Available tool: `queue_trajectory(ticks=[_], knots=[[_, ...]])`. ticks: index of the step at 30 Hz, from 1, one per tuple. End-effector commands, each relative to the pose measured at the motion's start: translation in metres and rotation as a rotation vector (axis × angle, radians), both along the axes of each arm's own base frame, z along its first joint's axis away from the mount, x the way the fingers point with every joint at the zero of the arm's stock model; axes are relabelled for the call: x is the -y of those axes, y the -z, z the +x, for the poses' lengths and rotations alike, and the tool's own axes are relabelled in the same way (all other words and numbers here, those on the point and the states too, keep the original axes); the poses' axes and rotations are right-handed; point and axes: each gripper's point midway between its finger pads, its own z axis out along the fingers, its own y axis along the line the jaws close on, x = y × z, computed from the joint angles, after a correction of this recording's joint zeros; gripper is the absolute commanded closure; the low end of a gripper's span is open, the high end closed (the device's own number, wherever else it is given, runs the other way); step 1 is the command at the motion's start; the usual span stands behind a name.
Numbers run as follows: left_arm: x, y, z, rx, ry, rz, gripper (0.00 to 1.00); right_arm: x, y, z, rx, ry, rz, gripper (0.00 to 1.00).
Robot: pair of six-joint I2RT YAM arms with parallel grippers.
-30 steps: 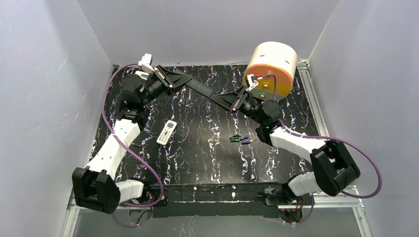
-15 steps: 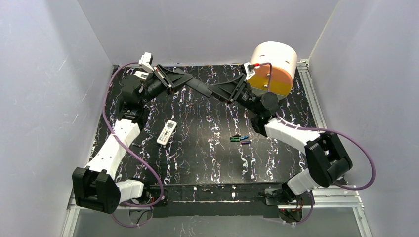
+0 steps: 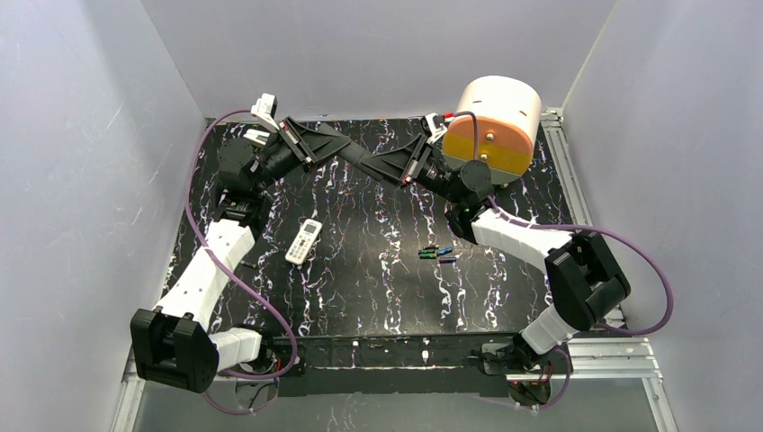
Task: Load the batteries into the remote control
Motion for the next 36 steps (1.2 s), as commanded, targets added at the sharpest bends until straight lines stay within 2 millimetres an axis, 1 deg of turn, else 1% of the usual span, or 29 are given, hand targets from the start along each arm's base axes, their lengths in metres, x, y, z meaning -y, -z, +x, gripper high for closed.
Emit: queue_trajectory(ticks=[1,4,6,9,12,13,16,20,24,27,30,32,34,36], knots=[[-0.012,-0.037,-0.009,0.098,-0.032,-0.062,1.0,0.007,-0.002,-0.015,0.076,-0.018,0.039,0.85],[-0.025,-0.045,-0.004,0.115,-0.092,-0.087,1.0,0.011,0.006,-0.019,0.097,-0.023,0.037,0.86],[-0.029,-0.048,-0.003,0.128,-0.106,-0.086,1.0,0.013,0.009,-0.022,0.103,-0.033,0.04,0.87],[-0.033,-0.046,-0.001,0.125,-0.115,-0.081,1.0,0.015,0.012,-0.023,0.104,-0.036,0.039,0.87],[-0.038,-0.041,0.001,0.128,-0.136,-0.07,1.0,0.018,0.02,-0.017,0.064,-0.021,0.024,0.87],[-0.039,-0.038,0.002,0.127,-0.144,-0.068,1.0,0.019,0.024,-0.012,0.034,-0.007,0.009,0.87],[-0.042,-0.036,0.002,0.138,-0.154,-0.055,1.0,0.018,0.046,0.002,-0.054,0.042,-0.077,0.87],[-0.046,-0.03,0.005,0.138,-0.182,-0.048,1.0,0.019,0.059,0.007,-0.1,0.078,-0.129,0.85],[-0.049,-0.03,0.007,0.139,-0.202,-0.055,1.0,0.022,0.055,0.002,-0.063,0.075,-0.098,0.82],[-0.053,-0.03,0.009,0.133,-0.219,-0.065,1.0,0.03,0.04,-0.008,0.003,0.064,-0.007,0.8],[-0.053,-0.029,0.011,0.13,-0.217,-0.066,1.0,0.03,0.034,-0.011,0.018,0.038,0.025,0.78],[-0.05,-0.024,0.013,0.114,-0.201,-0.066,1.0,0.027,0.034,-0.008,0.0,0.03,0.023,0.78],[-0.047,-0.017,0.014,0.1,-0.178,-0.058,1.0,0.024,0.034,-0.002,-0.034,0.037,0.009,0.75],[-0.044,-0.007,0.015,0.08,-0.15,-0.042,1.0,0.018,0.041,0.011,-0.112,0.053,-0.04,0.66]])
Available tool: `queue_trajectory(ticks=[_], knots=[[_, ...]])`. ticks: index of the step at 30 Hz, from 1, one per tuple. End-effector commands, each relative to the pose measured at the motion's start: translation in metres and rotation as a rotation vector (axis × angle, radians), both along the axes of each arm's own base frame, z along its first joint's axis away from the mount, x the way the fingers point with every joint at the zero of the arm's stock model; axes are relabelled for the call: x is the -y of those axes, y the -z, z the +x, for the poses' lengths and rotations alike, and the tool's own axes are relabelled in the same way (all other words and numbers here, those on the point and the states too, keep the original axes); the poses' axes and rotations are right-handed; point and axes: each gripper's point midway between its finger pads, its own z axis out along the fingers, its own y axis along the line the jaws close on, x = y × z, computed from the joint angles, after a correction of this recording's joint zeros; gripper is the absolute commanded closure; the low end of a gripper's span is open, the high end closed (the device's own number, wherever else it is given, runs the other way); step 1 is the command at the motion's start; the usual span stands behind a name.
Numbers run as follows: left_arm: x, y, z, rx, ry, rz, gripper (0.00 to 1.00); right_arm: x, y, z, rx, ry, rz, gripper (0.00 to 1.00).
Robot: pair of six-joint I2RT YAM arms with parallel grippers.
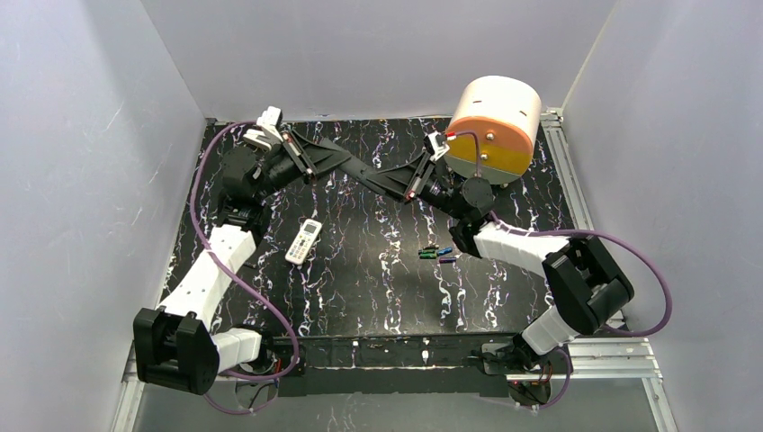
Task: Load the batteries into the remote control
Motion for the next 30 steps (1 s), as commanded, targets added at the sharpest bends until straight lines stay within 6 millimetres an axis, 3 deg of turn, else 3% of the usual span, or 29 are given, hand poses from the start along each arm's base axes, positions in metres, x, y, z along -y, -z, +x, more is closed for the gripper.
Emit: queue_trajectory(ticks=[1,6,9,21,27,30], knots=[[-0.04,-0.037,0.021,0.131,-0.175,-0.066,1.0,0.005,0.004,0.026,-0.068,0.045,-0.053,0.62],[-0.037,-0.013,0.023,0.104,-0.15,-0.029,1.0,-0.002,0.019,0.038,-0.167,0.067,-0.168,0.38],[-0.037,-0.003,0.028,0.085,-0.151,-0.018,1.0,-0.001,0.027,0.042,-0.186,0.096,-0.229,0.29],[-0.033,0.035,0.039,0.014,-0.132,0.022,1.0,0.0,0.02,0.039,-0.141,0.095,-0.189,0.26],[-0.032,0.061,0.043,-0.029,-0.125,0.05,1.0,0.005,0.042,0.043,-0.153,0.145,-0.273,0.25],[-0.031,0.077,0.043,-0.052,-0.124,0.067,1.0,0.0,0.055,0.043,-0.187,0.118,-0.31,0.31]])
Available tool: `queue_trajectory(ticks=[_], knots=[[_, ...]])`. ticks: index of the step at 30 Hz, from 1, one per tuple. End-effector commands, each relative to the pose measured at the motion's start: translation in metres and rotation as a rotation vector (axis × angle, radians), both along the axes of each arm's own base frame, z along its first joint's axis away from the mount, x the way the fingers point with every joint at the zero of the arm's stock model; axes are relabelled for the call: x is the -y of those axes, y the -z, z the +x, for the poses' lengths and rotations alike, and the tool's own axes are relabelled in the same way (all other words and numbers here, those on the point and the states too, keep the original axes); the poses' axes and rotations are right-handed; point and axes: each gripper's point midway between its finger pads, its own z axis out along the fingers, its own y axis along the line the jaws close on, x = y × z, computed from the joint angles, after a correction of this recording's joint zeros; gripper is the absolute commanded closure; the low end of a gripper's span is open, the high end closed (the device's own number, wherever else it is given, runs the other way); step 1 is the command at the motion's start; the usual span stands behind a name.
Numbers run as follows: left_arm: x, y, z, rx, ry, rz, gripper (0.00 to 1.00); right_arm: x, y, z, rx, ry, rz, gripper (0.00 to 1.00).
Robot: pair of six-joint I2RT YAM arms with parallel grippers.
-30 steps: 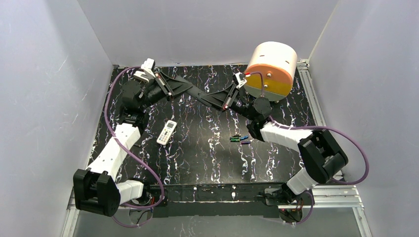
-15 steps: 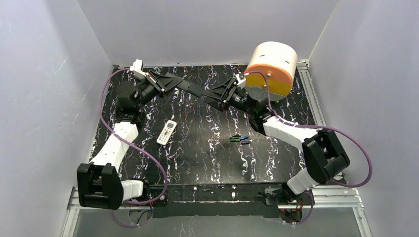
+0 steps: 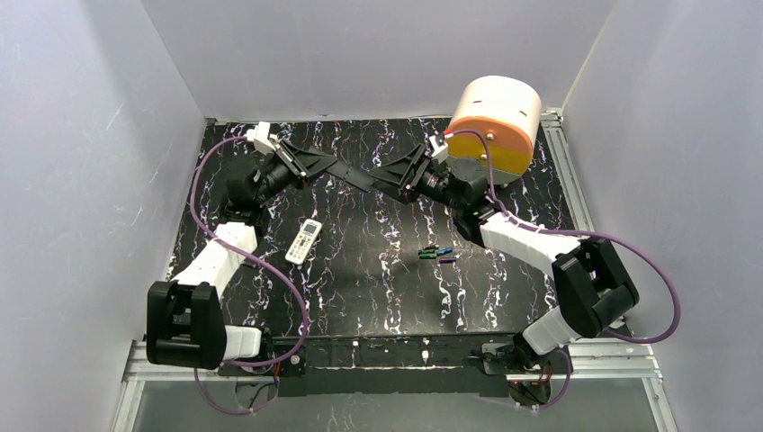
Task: Load the batteries into the remote control
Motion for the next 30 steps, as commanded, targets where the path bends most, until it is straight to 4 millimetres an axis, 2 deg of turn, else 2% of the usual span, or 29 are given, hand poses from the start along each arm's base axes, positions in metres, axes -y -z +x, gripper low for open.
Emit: queue_trajectory(ticks=[1,5,12,17,20,25,30], knots=[[0.004,0.014,-0.006,0.021,0.024,0.033,1.0,-0.003,0.005,-0.002,-0.001,-0.011,-0.049,0.34],[0.003,0.021,-0.006,0.019,0.02,0.047,1.0,-0.004,0.023,0.0,-0.049,-0.014,-0.117,0.43],[0.004,0.021,-0.004,0.02,0.03,0.05,1.0,-0.013,0.037,0.003,-0.071,-0.042,-0.156,0.42],[0.003,0.024,-0.006,0.03,0.026,0.065,1.0,-0.017,0.031,0.001,-0.07,-0.065,-0.122,0.61],[0.002,0.024,-0.005,0.052,0.015,0.084,1.0,-0.012,0.033,-0.002,-0.121,-0.048,-0.119,0.78],[-0.002,0.029,-0.006,0.066,-0.003,0.138,1.0,-0.007,0.013,-0.004,-0.125,-0.024,-0.057,0.86],[-0.001,0.038,-0.006,0.055,0.006,0.167,1.0,-0.01,0.01,-0.004,-0.107,-0.039,-0.027,0.97]])
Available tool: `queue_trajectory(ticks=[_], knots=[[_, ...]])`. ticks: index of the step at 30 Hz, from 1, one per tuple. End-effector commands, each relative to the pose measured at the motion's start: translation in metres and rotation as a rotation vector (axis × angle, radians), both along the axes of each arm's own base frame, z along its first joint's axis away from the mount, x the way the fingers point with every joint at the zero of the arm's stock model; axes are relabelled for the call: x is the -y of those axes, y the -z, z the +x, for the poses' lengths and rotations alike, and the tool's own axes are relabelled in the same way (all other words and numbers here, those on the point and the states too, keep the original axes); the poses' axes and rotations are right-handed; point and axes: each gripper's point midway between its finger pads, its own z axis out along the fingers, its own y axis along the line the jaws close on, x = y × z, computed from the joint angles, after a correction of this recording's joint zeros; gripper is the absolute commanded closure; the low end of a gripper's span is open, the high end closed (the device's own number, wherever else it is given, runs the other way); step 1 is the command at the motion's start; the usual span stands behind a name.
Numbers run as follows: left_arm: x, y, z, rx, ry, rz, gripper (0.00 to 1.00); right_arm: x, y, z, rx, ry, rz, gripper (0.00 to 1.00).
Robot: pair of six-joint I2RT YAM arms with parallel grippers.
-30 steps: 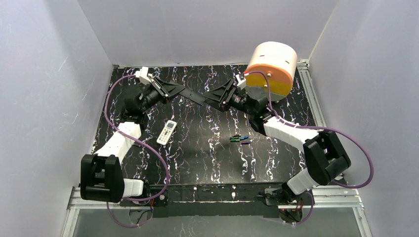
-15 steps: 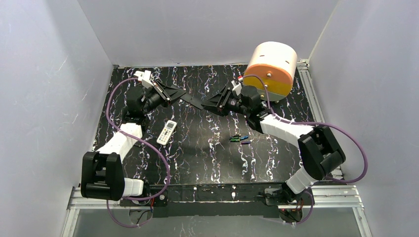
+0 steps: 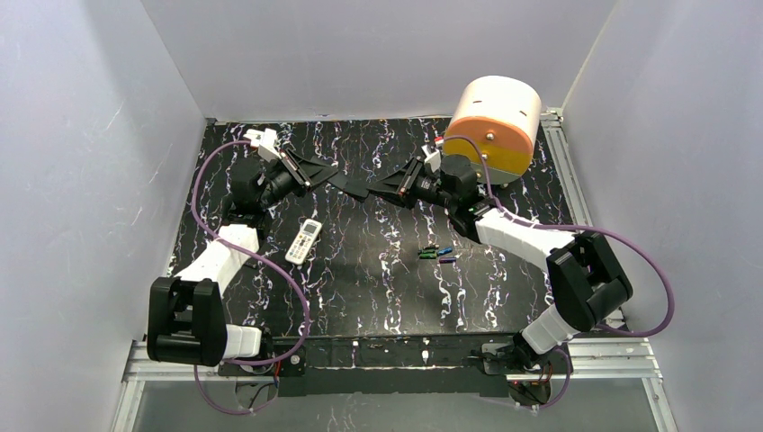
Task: Load the batteries into the remote control
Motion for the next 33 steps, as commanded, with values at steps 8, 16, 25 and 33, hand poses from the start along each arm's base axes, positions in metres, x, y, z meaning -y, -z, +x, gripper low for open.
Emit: queue_trajectory(ticks=[8,16,25,33], knots=[[-0.012,0.033,-0.006,0.013,-0.029,0.199,1.0,0.01,-0.007,-0.001,0.092,0.065,0.064,0.99],[-0.053,0.073,-0.011,-0.123,-0.219,0.414,1.0,0.043,0.093,0.004,-0.026,0.201,-0.268,0.99],[-0.04,0.038,-0.029,-0.005,-0.106,0.421,1.0,0.051,0.177,-0.018,-0.152,0.191,-0.477,0.99],[-0.011,0.012,-0.05,0.121,0.121,0.365,1.0,0.054,0.196,-0.034,-0.189,0.152,-0.54,0.73]])
